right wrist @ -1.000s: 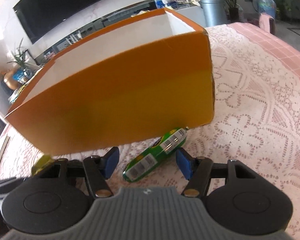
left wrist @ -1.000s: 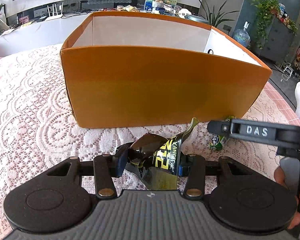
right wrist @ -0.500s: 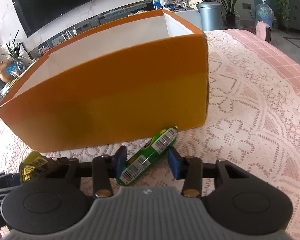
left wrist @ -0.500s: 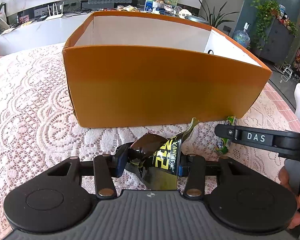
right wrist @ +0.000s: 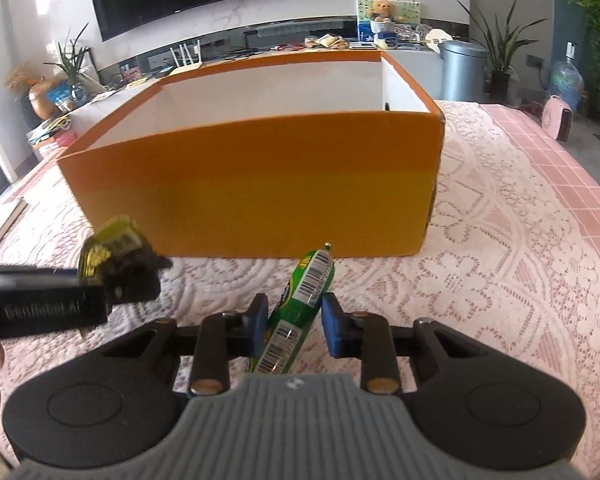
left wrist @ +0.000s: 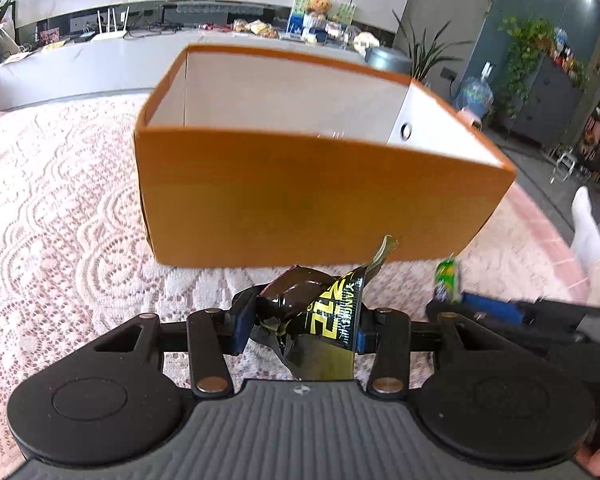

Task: Organize snacks
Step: 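Lift both held snacks and carry them over the orange box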

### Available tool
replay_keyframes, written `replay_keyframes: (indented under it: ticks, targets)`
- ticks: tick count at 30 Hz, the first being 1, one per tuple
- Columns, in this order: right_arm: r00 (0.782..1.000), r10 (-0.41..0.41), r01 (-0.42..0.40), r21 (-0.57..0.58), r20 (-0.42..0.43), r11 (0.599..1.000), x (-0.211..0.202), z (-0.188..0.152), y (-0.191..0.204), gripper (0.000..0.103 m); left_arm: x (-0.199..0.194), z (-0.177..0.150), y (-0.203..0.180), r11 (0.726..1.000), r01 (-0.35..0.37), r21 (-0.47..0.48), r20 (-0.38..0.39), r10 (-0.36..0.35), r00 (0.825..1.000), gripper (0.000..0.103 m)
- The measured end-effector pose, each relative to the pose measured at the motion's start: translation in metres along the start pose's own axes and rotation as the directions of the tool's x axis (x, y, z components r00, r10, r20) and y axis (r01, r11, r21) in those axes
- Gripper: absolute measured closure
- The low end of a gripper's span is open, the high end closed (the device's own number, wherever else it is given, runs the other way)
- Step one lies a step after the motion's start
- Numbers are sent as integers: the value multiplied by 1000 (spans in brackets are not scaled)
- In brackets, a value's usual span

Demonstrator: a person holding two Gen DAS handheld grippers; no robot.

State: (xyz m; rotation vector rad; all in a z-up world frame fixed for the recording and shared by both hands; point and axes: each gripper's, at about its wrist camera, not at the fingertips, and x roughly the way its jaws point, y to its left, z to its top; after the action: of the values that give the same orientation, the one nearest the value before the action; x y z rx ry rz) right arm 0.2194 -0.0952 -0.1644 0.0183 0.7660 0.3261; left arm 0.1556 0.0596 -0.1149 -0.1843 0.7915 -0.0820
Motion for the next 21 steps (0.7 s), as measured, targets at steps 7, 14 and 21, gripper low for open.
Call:
replay_keyframes:
  ticks: [7, 14, 21]
  targets:
    - [999, 43, -43, -2, 34, 999, -30, 4, 3, 78, -30, 12, -6, 1000, 19, -10, 62, -19, 998, 51]
    - [989, 94, -92, -22, 117, 995, -70, 23, 8, 78, -51, 34, -20, 999, 41, 1, 114, -41, 993, 51]
    - [975, 130, -117, -79, 183, 990, -94, 60, 8, 79, -61, 63, -27, 998, 67, 16, 162, -69, 984, 51]
